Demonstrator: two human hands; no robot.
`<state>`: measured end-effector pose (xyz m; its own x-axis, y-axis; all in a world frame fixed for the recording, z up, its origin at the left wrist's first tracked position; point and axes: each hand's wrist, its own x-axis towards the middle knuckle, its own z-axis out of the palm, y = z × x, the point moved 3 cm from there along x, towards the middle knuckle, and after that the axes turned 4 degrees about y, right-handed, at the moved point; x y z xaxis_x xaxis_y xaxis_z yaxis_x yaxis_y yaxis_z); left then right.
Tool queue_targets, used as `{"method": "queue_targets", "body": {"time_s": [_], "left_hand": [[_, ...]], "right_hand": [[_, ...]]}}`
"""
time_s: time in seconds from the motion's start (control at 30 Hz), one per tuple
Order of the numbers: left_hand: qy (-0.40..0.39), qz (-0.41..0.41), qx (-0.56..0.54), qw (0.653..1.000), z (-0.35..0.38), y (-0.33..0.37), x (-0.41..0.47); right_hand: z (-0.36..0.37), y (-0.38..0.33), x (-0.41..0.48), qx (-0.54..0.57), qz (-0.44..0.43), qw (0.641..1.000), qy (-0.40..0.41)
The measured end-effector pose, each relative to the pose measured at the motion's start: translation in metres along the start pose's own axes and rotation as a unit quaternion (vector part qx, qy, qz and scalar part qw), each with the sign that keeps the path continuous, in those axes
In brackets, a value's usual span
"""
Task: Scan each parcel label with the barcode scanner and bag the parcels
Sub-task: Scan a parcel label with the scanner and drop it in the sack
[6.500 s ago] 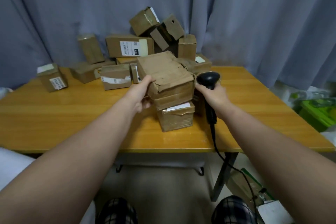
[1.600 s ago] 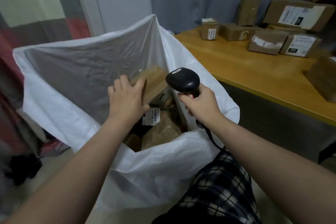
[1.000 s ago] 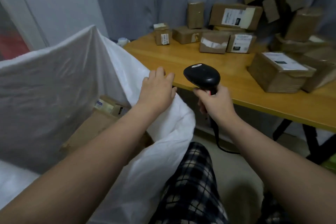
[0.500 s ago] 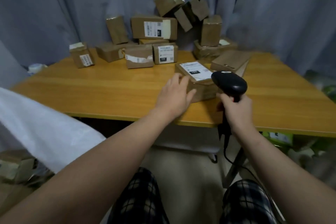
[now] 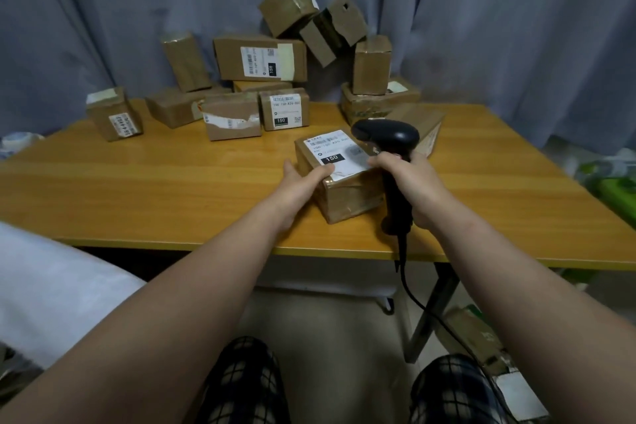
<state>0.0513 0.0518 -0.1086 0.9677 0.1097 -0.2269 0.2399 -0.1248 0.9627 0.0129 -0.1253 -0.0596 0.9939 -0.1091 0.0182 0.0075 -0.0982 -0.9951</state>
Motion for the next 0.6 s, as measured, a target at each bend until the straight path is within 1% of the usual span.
{"method": "queue_targets", "body": {"time_s": [0.07, 0.2, 0.37, 0.5, 0.6], "left_hand": [[-0.013, -0.001, -0.024, 1.000, -0.005, -0.005, -0.003], [-0.053, 0.018, -0.118, 0.991, -0.020, -0.009, -0.015], [-0.036, 0.005, -0.168, 0.985, -0.042, -0.013, -0.033], [-0.002, -0.018, -0.145, 0.989, -0.057, -0.009, -0.050], [-0.020, -0.008, -0.105, 0.994, -0.063, -0.005, -0.064]], "right_hand": [[0.007, 0.004, -0.003, 0.004, -0.003, 1.000, -0.001], [0.016, 0.012, -0.015, 0.034, -0.013, 0.999, 0.016], [0.031, 0.018, -0.036, 0.066, -0.055, 0.996, 0.004], [0.043, 0.023, -0.053, 0.077, -0.063, 0.995, -0.016], [0.049, 0.026, -0.061, 0.081, -0.062, 0.995, -0.004]]}}
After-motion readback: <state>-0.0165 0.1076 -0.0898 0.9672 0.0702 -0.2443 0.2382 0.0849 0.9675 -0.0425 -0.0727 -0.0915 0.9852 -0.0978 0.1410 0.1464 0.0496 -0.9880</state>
